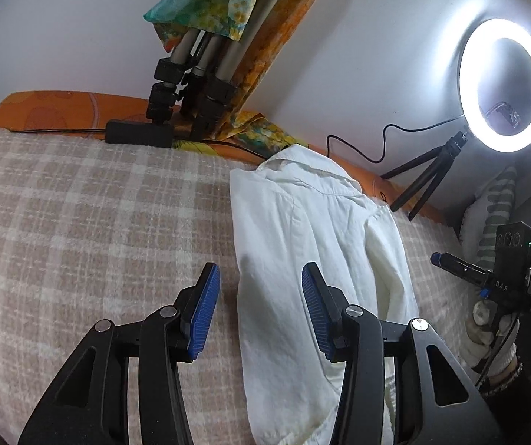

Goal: Fold small clothes

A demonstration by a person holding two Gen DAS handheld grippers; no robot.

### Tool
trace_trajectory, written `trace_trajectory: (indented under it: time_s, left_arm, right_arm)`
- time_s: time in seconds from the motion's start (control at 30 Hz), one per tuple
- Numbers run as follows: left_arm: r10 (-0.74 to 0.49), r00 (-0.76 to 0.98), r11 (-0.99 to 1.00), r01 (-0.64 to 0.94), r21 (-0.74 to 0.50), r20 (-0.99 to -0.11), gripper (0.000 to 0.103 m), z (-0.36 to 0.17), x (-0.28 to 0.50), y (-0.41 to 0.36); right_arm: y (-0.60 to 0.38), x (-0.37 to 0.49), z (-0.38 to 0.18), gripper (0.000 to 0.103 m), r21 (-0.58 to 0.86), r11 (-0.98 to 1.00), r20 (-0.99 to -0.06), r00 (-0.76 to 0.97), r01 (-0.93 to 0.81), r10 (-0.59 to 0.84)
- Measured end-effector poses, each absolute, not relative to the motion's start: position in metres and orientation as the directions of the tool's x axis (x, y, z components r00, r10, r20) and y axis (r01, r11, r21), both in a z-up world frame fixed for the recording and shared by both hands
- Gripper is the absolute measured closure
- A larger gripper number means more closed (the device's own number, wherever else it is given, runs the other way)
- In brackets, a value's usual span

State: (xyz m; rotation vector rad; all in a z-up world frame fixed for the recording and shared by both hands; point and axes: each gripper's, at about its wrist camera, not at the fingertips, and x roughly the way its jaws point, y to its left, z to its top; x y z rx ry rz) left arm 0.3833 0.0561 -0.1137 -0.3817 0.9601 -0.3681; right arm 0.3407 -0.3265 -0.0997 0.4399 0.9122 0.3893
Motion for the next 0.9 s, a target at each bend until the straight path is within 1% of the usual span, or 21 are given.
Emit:
trace_trajectory:
  time_s: [0.27, 0.5, 0.57, 0.6, 0.67, 0.7, 0.73, 0.77, 0.8, 0.83, 0.9]
  left_arm:
    - [-0.501, 0.494, 0.848, 0.117, -0.517, -0.710, 0.058, -0.135, 0.420, 0.055]
    - [-0.540, 0.486, 0.826, 0.150, -0.543, -0.687, 0.058, -0.142, 0.440, 0.043]
    - [-0.543, 0.494, 0.822, 0.152, -0.548, -0.679, 0.061, -0.142, 0.446, 0.040]
    - [-0.544, 0.497, 0.821, 0.152, -0.550, -0.676, 0.062, -0.143, 0.449, 0.040]
    - [-0.533, 0.497, 0.829, 0.143, -0.541, -0.685, 0.077, -0.144, 0.453, 0.038]
    - [-0.516, 0.494, 0.840, 0.136, -0.525, -0.699, 0.092, -0.146, 0.456, 0.036]
    - [-0.507, 0.497, 0.847, 0.134, -0.515, -0.704, 0.097, -0.147, 0.457, 0.035]
    - [-0.511, 0.499, 0.844, 0.138, -0.519, -0.700, 0.097, -0.147, 0.457, 0.035]
    - [-0.509, 0.503, 0.846, 0.139, -0.516, -0.699, 0.098, -0.146, 0.457, 0.035]
    - [-0.507, 0.506, 0.847, 0.142, -0.512, -0.698, 0.099, -0.145, 0.457, 0.034]
    - [-0.509, 0.516, 0.846, 0.151, -0.512, -0.689, 0.101, -0.141, 0.456, 0.034]
  right_arm:
    - [-0.326, 0.393, -0.129, 0.060, 0.568, 0.815, -0.655, 0.536, -0.117, 0.533]
    - [-0.322, 0.422, -0.147, 0.060, 0.593, 0.797, -0.651, 0.513, -0.116, 0.559]
    - [-0.320, 0.428, -0.150, 0.061, 0.595, 0.795, -0.652, 0.505, -0.121, 0.565]
    - [-0.318, 0.430, -0.152, 0.063, 0.595, 0.794, -0.654, 0.499, -0.126, 0.569]
    - [-0.318, 0.434, -0.155, 0.069, 0.597, 0.791, -0.654, 0.491, -0.132, 0.576]
    - [-0.318, 0.434, -0.156, 0.075, 0.600, 0.789, -0.653, 0.489, -0.133, 0.579]
    - [-0.318, 0.436, -0.157, 0.082, 0.601, 0.788, -0.652, 0.488, -0.134, 0.580]
    - [-0.317, 0.437, -0.157, 0.087, 0.600, 0.788, -0.652, 0.489, -0.135, 0.580]
    - [-0.317, 0.438, -0.156, 0.098, 0.598, 0.790, -0.653, 0.490, -0.134, 0.577]
    - [-0.318, 0.438, -0.155, 0.101, 0.590, 0.798, -0.663, 0.492, -0.122, 0.565]
    - [-0.318, 0.437, -0.149, 0.103, 0.568, 0.813, -0.668, 0.505, -0.129, 0.547]
